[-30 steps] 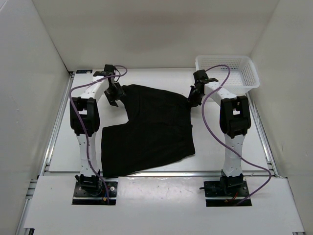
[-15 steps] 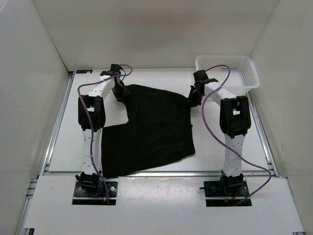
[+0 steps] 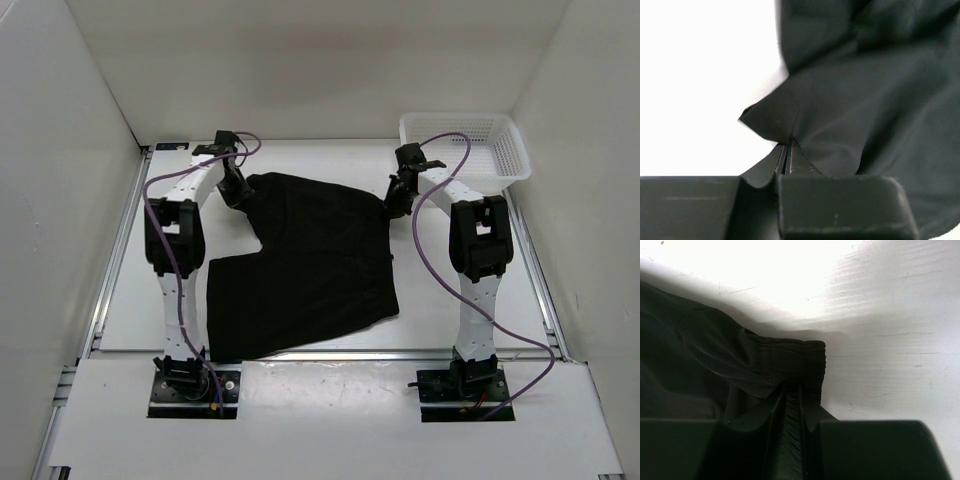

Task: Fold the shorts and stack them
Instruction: Flatten the shorts out

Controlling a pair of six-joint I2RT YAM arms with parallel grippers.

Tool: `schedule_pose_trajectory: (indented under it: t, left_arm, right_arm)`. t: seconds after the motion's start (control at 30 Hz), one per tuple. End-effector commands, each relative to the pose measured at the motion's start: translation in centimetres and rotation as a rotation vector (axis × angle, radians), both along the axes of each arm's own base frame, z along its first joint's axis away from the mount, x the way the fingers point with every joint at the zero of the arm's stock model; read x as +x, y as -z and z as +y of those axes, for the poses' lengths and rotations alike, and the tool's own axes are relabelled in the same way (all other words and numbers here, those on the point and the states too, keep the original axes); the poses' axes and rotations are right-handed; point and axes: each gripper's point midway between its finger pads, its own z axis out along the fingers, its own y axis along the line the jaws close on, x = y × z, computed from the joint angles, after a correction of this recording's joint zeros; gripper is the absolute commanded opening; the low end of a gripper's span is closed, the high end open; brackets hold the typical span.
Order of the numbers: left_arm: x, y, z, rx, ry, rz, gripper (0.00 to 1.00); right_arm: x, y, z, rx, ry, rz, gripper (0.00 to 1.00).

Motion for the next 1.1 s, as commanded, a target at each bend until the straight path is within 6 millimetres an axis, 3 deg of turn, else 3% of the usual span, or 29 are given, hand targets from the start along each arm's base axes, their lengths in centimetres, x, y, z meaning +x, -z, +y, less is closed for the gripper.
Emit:
schedule_pose_trajectory:
  t: [0.0,0.07,0.1,0.13,0.2,0.23,0.27,0.37,0.4,0.43,0.47,0.5,0.53,0.57,0.63,0.67,0.7,0.73,0.77,0.8,0.83,0.87,0.9,0.93,0.97,1.0,1.03,1.07]
  left_arm:
    - [-1.3,-7.5,3.1,0.029,-0.049,-0.136,0.11]
    - [-4.3,-5.8,3.9,0.037,-0.06,-0.065,0.11]
    - [-5.1,-6.7,3.9,0.03,-0.073,-0.085,0.11]
    - [-7.3,-4.7,4.0,0.031,-0.088,-0.021,0.11]
    - [-9.1,-4.4,4.2,0.032,-0.115,-0.013,0.11]
    - [-11.1,-2.6,4.2,0.031,-0.142,0.045,0.11]
    - [-11.7,-2.0,4.4,0.038,-0.156,0.057,0.11]
    - [-13.3,-0.3,4.4,0.02,-0.167,0.122,0.24]
    - [-13.3,-0.3,4.4,0.02,-0.167,0.122,0.37]
    - [-13.1,-0.6,4.3,0.018,-0.167,0.113,0.41]
    - [-12.3,-1.5,4.3,0.013,-0.167,0.08,0.6]
    - [-11.9,-2.3,4.6,0.027,-0.172,0.06,0.85]
    - [-11.4,-3.1,4.7,0.032,-0.175,0.038,0.87]
    - [-10.0,-5.1,4.9,0.041,-0.172,-0.022,0.96]
    - [-8.7,-7.1,5.6,0.074,-0.178,-0.074,0.96]
    - [-8.3,-6.9,5.5,0.076,-0.178,-0.058,0.96]
    - [-6.6,-8.5,5.6,0.084,-0.166,-0.106,0.95]
    - [-6.0,-8.6,5.5,0.098,-0.149,-0.109,0.92]
    - [-5.1,-7.5,5.4,0.105,-0.139,-0.088,0.86]
    - [-3.8,-8.4,5.4,0.105,-0.132,-0.109,0.83]
    - [-3.0,-8.1,5.3,0.106,-0.132,-0.105,0.81]
    - [-2.3,-7.7,5.3,0.111,-0.12,-0.097,0.79]
    - [-1.6,-5.5,5.2,0.118,-0.117,-0.049,0.76]
    - [-0.3,-6.2,5.0,0.109,-0.107,-0.07,0.74]
    - [0.2,-5.7,5.0,0.114,-0.097,-0.06,0.72]
    - [0.6,-3.6,4.7,0.103,-0.089,-0.018,0.7]
    - [1.6,-4.1,4.2,0.082,-0.074,-0.036,0.64]
    - [1.7,-3.6,4.0,0.07,-0.069,-0.023,0.61]
  right_arm:
    - [-1.1,-0.5,0.1,0.005,-0.012,0.018,0.2]
    - [-1.1,-0.5,0.1,0.005,-0.012,0.018,0.17]
    - [-1.1,-0.5,0.1,0.005,-0.012,0.018,0.17]
    - [-1.1,-0.5,0.1,0.009,-0.002,0.02,0.17]
    - [-1.3,-0.2,0.1,0.007,-0.002,0.029,0.16]
    - [-1.3,-0.2,0.1,0.007,-0.002,0.029,0.16]
    - [-1.5,-0.3,0.0,0.007,-0.002,0.029,0.16]
    - [-1.6,-0.5,0.0,0.009,-0.002,0.022,0.17]
    - [-1.6,-0.5,0.0,0.009,-0.002,0.022,0.2]
    - [-1.6,-0.5,0.0,0.009,-0.002,0.022,0.23]
    - [-1.8,-0.7,0.0,0.009,-0.002,0.02,0.28]
    - [-1.9,-1.0,-0.1,0.007,-0.012,0.012,0.4]
    - [-1.8,-1.4,-0.3,-0.004,-0.016,-0.002,0.47]
    - [-2.0,-2.0,-0.5,-0.009,-0.012,-0.014,0.54]
    - [-2.0,-3.2,-1.0,-0.026,-0.014,-0.047,0.66]
    - [-2.2,-3.3,-1.4,-0.046,-0.004,-0.053,0.67]
    - [-2.0,-3.9,-1.5,-0.05,0.001,-0.069,0.7]
    - [-2.2,-4.7,-1.6,-0.05,-0.007,-0.087,0.7]
    - [-2.6,-4.9,-1.3,-0.049,-0.016,-0.089,0.7]
    - [-2.6,-5.4,-1.3,-0.046,-0.016,-0.099,0.7]
    - [-2.6,-5.8,-1.3,-0.044,-0.015,-0.109,0.7]
    - [-2.6,-5.8,-1.3,-0.047,-0.023,-0.111,0.67]
    - [-2.6,-5.8,-1.3,-0.047,-0.024,-0.111,0.62]
    - [-2.3,-5.6,-1.1,-0.042,-0.04,-0.109,0.56]
    - [-1.7,-6.1,-0.9,-0.041,-0.04,-0.116,0.38]
    - [-1.8,-6.1,-0.2,-0.027,-0.069,-0.112,0.3]
    - [-1.7,-5.2,-0.1,-0.034,-0.07,-0.084,0.24]
    - [-1.3,-5.6,0.6,-0.026,-0.097,-0.093,0.17]
